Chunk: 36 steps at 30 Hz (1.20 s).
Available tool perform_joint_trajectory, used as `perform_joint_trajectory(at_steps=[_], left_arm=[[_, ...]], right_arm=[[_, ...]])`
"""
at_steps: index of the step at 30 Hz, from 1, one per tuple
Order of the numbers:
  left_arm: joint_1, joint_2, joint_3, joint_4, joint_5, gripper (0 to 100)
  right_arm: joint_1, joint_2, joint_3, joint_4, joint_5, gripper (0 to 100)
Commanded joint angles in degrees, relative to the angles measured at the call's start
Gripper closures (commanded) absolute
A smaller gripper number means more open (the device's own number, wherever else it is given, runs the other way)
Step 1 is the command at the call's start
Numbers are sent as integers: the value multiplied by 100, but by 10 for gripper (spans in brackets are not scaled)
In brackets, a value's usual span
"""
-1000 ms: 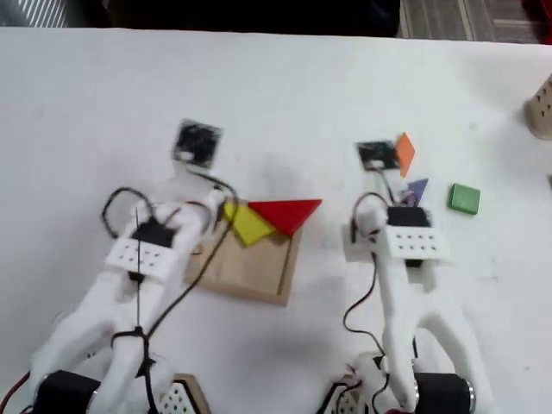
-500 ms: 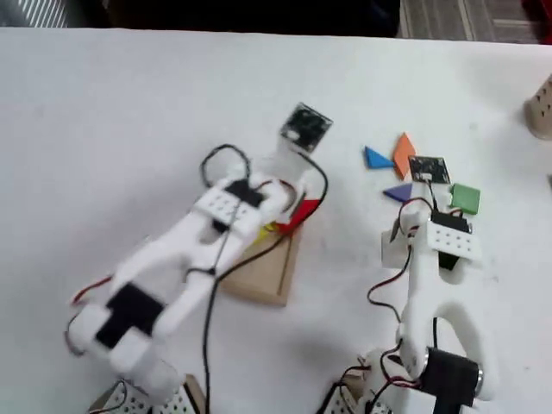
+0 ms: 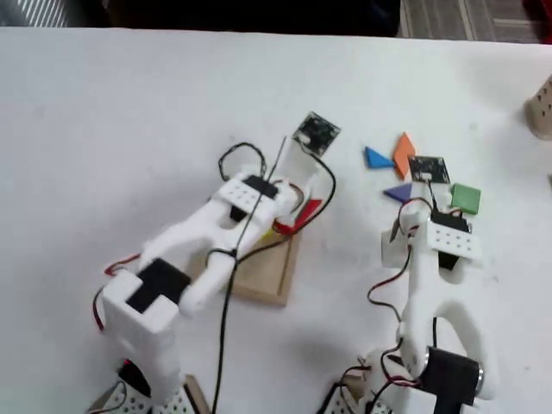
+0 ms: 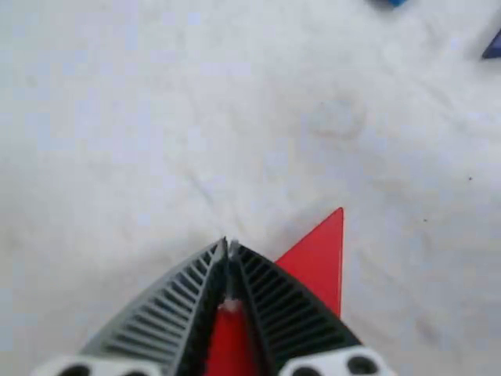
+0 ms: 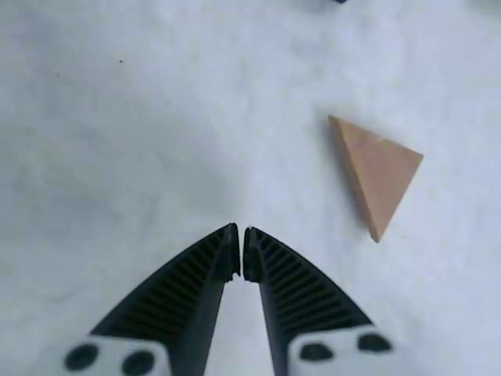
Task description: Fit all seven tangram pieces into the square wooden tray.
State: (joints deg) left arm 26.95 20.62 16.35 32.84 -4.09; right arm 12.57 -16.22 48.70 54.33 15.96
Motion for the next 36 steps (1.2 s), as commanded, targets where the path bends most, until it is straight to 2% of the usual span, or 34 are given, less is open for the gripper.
perform_joint_trajectory(at_steps=[1, 6, 12, 20, 30, 36], left_arm=[[-13, -57, -352, 536, -9, 977], [-57, -163, -281, 826, -9, 977], [-101, -734, 457, 853, -9, 977], [-514, -1675, 1125, 273, 0, 977], [321, -2009, 1987, -62, -62, 977], [347, -2018, 1960, -53, -62, 977]], right_arm=[[13, -31, -53, -66, 70, 981], [-84, -31, -44, -66, 70, 981], [-84, -31, -35, -66, 70, 981], [-84, -31, -26, -66, 70, 981], [-84, -31, -26, -66, 79, 981], [-84, -22, -26, -66, 237, 981]])
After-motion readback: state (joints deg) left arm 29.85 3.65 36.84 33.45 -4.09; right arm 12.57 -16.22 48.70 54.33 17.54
